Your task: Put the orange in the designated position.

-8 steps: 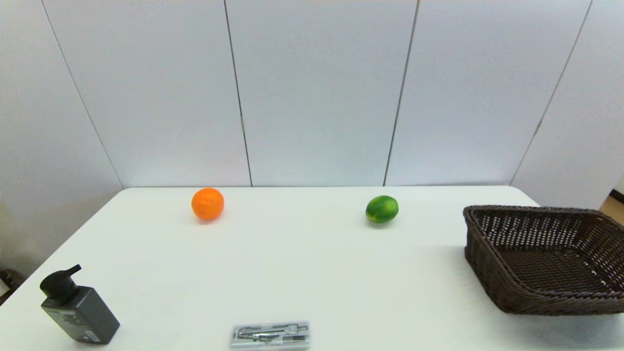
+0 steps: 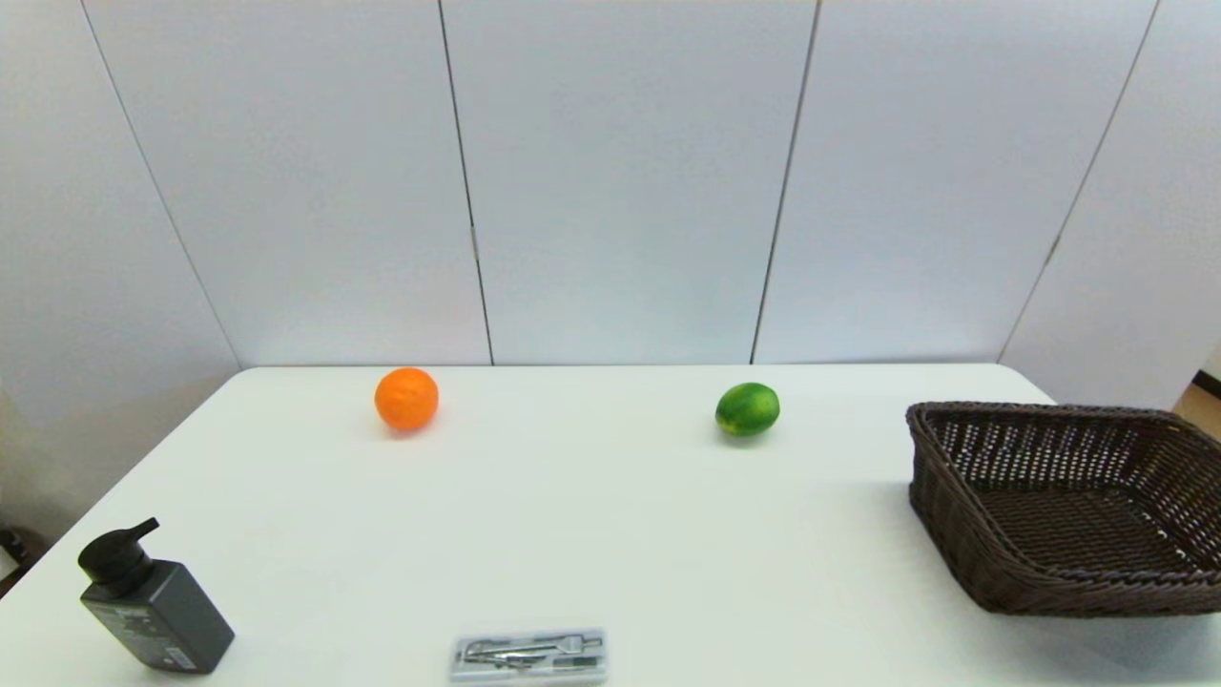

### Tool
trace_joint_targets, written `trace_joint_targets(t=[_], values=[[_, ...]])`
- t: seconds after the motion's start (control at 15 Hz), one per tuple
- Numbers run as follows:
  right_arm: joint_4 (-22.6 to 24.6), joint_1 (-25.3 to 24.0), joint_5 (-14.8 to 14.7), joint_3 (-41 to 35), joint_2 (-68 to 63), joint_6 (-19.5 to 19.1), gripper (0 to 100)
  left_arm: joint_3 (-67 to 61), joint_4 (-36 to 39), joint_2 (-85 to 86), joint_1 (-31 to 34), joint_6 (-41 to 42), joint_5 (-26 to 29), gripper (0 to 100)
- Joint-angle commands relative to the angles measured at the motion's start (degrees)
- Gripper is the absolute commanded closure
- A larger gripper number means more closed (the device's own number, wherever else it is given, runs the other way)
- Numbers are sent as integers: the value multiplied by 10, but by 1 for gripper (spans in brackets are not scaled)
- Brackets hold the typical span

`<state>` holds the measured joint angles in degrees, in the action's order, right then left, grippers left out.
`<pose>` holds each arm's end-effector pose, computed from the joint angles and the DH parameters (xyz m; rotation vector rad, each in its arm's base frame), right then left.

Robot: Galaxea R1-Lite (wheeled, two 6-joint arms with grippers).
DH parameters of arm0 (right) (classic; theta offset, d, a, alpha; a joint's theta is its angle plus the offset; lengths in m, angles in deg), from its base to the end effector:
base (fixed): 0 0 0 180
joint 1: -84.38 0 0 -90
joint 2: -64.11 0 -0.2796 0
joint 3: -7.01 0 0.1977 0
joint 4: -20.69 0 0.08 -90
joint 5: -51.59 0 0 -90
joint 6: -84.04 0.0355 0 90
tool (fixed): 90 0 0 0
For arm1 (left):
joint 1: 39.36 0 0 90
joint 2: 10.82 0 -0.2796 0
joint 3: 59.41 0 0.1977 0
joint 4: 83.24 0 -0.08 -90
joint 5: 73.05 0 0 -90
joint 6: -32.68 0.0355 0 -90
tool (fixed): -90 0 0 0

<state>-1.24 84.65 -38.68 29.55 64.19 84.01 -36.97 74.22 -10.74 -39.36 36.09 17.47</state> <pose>0.0184 -0.0003 0.0770 -0.0005 -0.0120 -0.0094 0.0185 -0.0003 0.0753 0.0595 0.0001 -0.0091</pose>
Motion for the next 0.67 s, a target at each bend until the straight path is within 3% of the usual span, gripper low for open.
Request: trace_joint_targets(t=[0.07,0.67], values=[[0,0,0,0,0,0,0,0,0,-1,0,0,0,0],[0,0,0,0,0,0,0,0,0,-1,0,-1,0,0]])
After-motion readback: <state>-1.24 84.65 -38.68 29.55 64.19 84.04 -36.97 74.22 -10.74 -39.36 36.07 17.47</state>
